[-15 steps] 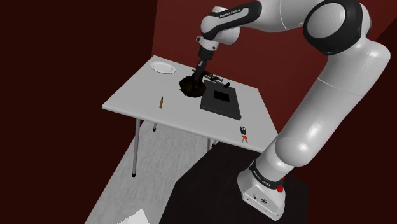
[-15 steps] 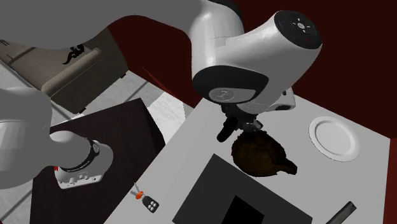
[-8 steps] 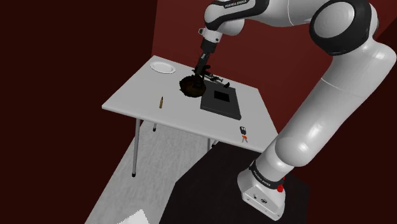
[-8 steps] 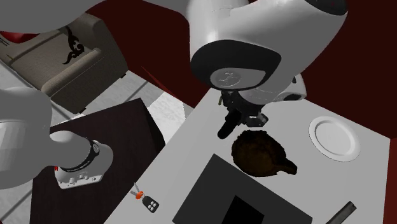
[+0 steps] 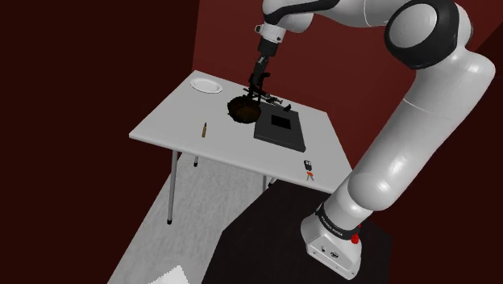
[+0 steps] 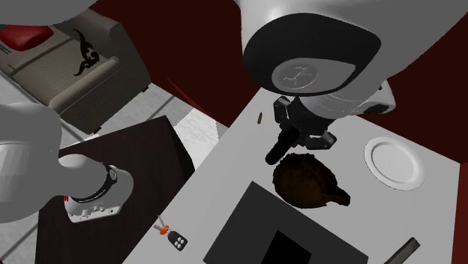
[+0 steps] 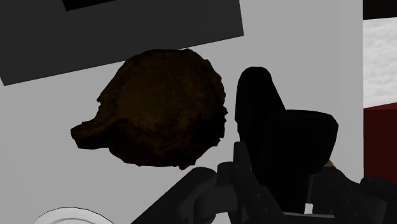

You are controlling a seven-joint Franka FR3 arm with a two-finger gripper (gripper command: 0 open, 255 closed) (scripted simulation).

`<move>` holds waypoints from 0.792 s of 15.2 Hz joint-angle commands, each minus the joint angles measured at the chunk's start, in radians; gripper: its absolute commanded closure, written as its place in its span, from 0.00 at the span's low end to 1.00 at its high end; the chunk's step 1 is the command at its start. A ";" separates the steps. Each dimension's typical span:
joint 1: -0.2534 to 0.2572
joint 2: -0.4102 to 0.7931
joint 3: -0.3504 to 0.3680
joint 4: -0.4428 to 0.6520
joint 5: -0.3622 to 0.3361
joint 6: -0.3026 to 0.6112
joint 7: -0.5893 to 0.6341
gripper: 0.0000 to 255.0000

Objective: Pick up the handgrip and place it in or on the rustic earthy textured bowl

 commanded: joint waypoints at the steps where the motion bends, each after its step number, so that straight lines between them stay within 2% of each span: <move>1: -0.020 0.072 -0.012 0.108 0.016 -0.041 -0.032 1.00; 5: -0.071 0.220 -0.029 0.340 0.051 -0.134 -0.089 1.00; 8: -0.122 0.352 -0.034 0.556 0.081 -0.225 -0.123 1.00; 9: -0.126 0.361 -0.034 0.571 0.082 -0.231 -0.124 1.00; 12: -0.122 0.357 -0.033 0.525 0.082 -0.189 -0.128 1.00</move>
